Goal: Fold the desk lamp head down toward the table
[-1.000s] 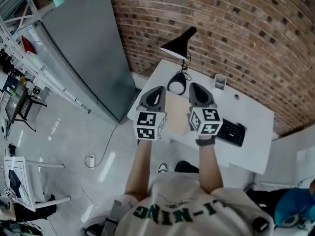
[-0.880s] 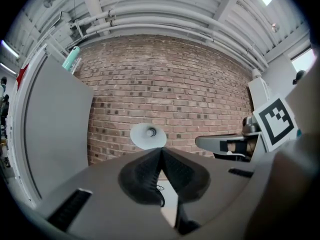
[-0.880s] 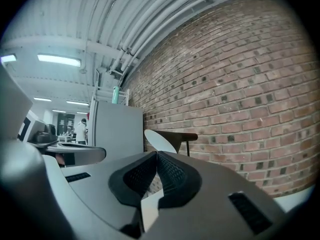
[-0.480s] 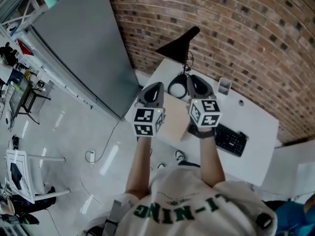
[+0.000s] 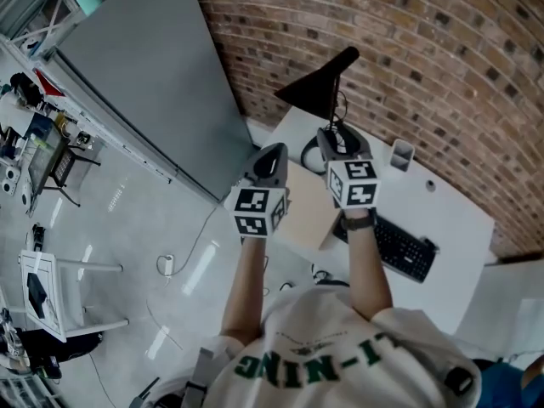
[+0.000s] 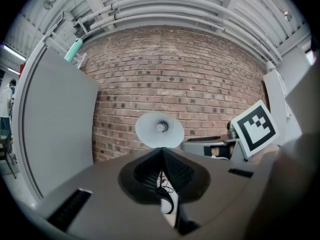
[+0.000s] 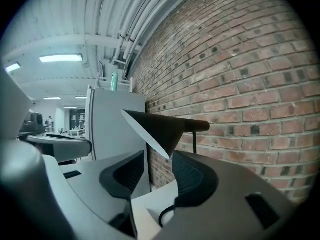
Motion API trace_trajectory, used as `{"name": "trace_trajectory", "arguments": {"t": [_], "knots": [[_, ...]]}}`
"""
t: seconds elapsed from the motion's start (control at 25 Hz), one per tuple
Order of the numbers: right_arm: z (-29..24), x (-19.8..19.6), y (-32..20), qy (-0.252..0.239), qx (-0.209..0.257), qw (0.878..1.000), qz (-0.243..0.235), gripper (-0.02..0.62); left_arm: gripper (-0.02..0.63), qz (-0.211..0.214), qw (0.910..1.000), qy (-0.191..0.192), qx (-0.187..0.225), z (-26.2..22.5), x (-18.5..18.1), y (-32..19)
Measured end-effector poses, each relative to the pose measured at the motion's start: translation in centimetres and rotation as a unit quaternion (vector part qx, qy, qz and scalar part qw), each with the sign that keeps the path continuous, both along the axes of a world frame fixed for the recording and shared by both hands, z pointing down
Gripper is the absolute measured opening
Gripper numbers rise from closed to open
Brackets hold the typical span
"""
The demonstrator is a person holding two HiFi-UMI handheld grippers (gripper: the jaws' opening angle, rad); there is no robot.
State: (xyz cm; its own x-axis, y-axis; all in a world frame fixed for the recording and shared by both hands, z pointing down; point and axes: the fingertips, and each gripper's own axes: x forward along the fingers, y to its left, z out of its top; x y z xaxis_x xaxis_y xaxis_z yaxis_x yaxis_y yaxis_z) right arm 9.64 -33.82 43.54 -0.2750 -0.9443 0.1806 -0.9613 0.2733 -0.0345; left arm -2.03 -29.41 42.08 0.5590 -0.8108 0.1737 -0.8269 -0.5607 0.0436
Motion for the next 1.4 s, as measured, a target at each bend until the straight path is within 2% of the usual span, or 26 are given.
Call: {"name": "trace_trajectory", "arguments": {"t": [0.28, 0.44, 0.64, 1.0, 1.4], "knots": [[0.8, 0.6, -2.5, -0.006, -0.008, 1.0, 0.028, 0.149, -0.002, -0.01, 0.9999, -0.005, 0.004, 0.1, -0.5, -0.6], [0.7, 0.6, -2.7, -0.015, -0.008, 1.0, 0.026, 0.117, -0.002, -0.016, 0.9996, 0.022, -0.009, 0.4, -0.7, -0.6], [0.4, 0.8, -2.8, -0.024, -0.001, 0.999, 0.032, 0.053, -0.002, -0.023, 0.9994, 0.027, -0.005, 0.4, -1.0, -0.9], [0.6, 1.0, -2.8, -0.006, 0.002, 0.999, 0.032, 0.037, -0.002, -0.028, 0.9992, 0.027, -0.011, 0.7, -0.5, -0.6], [0.6, 0.9, -2.7, 0.003, 0.01, 0.999, 0.04, 0.032, -0.002, -0.024, 0.9993, 0.008, -0.026, 2.1, -0.3, -0.2]]}}
